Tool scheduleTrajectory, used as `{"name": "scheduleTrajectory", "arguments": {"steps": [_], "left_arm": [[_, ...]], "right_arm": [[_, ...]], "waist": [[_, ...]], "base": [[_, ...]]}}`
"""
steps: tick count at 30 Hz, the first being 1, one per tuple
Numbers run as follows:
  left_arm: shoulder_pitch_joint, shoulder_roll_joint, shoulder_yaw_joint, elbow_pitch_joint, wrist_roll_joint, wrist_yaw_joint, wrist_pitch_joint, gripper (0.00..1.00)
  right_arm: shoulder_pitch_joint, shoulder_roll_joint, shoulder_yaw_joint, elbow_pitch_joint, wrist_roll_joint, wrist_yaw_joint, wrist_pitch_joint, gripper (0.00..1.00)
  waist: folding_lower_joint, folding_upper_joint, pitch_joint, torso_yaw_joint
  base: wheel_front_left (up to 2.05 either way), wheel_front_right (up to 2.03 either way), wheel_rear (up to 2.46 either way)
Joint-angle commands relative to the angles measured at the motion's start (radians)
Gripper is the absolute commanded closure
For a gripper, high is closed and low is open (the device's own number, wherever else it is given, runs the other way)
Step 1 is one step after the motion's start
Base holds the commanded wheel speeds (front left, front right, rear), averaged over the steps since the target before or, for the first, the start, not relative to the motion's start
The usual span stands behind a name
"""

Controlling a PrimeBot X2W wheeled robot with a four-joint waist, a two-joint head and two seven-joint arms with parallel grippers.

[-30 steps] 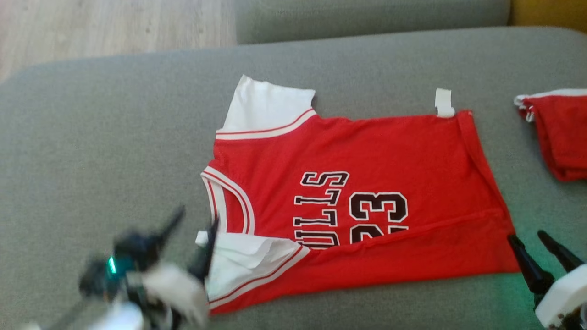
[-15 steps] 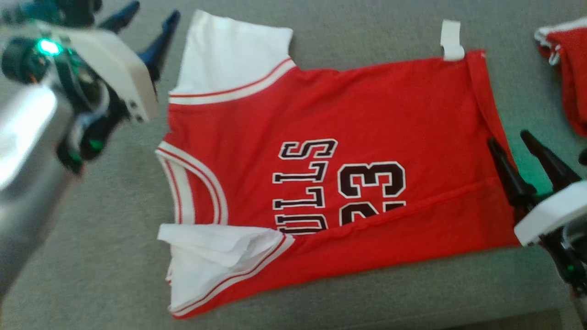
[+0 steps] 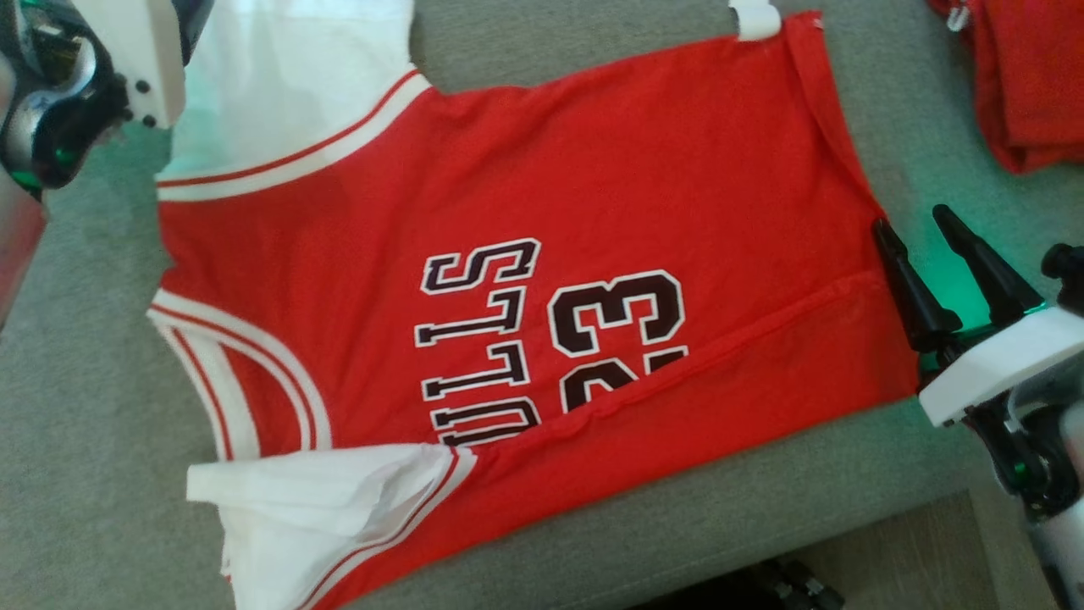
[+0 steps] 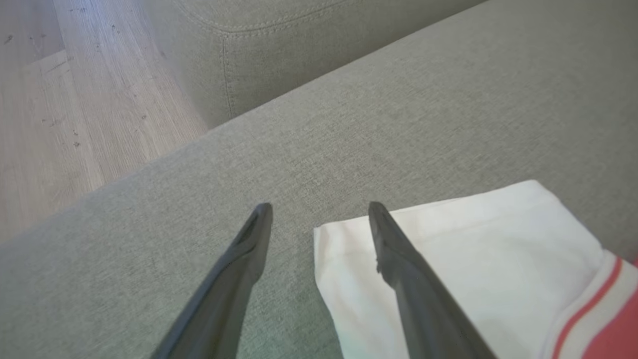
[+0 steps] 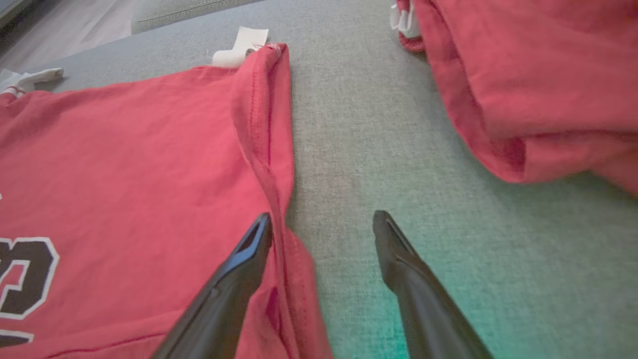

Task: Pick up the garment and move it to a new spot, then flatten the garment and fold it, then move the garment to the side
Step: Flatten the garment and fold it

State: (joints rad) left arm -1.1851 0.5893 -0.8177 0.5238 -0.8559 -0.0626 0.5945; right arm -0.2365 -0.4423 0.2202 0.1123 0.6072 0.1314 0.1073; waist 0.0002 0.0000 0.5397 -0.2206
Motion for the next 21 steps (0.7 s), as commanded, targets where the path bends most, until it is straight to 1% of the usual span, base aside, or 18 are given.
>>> {"name": "scheduleTrajectory", "arguments": {"steps": [1,5,9,19,20,21], "left_arm": [[-0.052,0.053,0.031,-0.012,0.009,-0.002,0.009,0.0],[-0.055,0.073,0.03,0.005,-0.007,-0.009,0.047,0.0],[-0.056,0.096,0.026,0.002,-0.003,-0.004,0.07,0.0],[-0.042,0.099,0.019,-0.026,-0.013,0.007,0.085,0.0],[-0.041,0.1,0.018,-0.028,-0.013,0.006,0.085,0.04],[-0.04,0.1,0.018,-0.032,-0.013,0.006,0.081,0.28]], "right_arm": [[0.002,-0.014,0.01,-0.021,0.005,-0.001,-0.014,0.0],[0.003,-0.011,0.016,-0.01,0.008,-0.001,-0.025,0.0],[-0.001,-0.006,0.023,-0.003,0.01,-0.001,-0.032,0.0],[-0.011,-0.009,0.025,0.003,0.018,-0.001,-0.04,0.0],[-0.012,-0.009,0.026,0.003,0.018,-0.001,-0.04,0.0],[-0.013,-0.009,0.025,0.004,0.018,-0.001,-0.04,0.0]], "waist": [[-0.0002,0.0,0.005,-0.009],[-0.0002,0.0,0.004,-0.018],[-0.0002,0.0,0.006,-0.024],[-0.0002,0.0,0.018,-0.03],[-0.0002,0.0,0.018,-0.031],[-0.0002,0.0,0.019,-0.032]], "base": [[0.0,0.0,0.0],[0.0,0.0,0.0],[0.0,0.0,0.0],[0.0,0.0,0.0],[0.0,0.0,0.0],[0.0,0.0,0.0]]}}
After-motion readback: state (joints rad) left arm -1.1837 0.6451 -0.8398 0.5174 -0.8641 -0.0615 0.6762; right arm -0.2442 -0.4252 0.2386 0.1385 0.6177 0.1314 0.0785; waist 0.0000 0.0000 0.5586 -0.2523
